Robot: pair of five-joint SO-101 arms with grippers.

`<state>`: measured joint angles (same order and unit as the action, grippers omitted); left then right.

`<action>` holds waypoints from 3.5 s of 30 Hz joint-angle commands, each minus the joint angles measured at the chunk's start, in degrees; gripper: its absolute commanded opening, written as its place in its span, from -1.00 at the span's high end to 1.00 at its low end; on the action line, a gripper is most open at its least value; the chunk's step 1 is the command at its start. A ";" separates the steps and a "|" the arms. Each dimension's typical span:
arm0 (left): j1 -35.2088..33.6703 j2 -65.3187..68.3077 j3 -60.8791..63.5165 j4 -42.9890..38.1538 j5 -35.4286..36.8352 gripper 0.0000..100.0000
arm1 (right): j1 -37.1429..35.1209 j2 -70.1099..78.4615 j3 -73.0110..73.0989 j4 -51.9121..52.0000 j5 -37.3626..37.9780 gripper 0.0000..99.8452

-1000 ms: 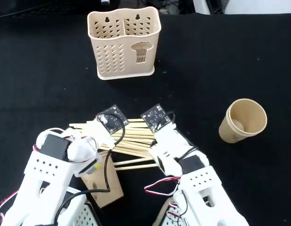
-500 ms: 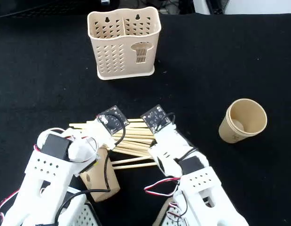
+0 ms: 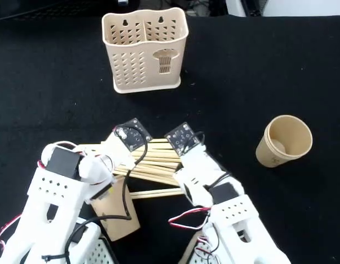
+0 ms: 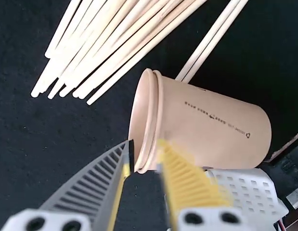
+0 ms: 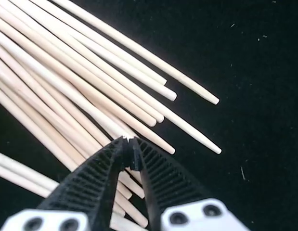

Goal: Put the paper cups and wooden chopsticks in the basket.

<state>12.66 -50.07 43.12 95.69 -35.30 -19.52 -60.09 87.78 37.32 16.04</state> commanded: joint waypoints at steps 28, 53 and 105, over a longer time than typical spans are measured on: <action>-4.97 -0.18 9.45 -4.40 -10.37 0.78 | 0.53 -0.66 -0.31 -1.41 -0.35 0.97; -5.23 -0.09 -1.71 1.32 -7.65 0.71 | 0.53 -0.66 -0.31 -1.32 -0.35 0.97; -1.36 -0.44 14.29 -21.36 7.56 0.71 | 0.79 -0.66 -0.48 -1.05 -0.35 0.97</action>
<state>10.90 -50.07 50.15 84.88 -31.43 -19.52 -60.09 87.78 37.14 16.04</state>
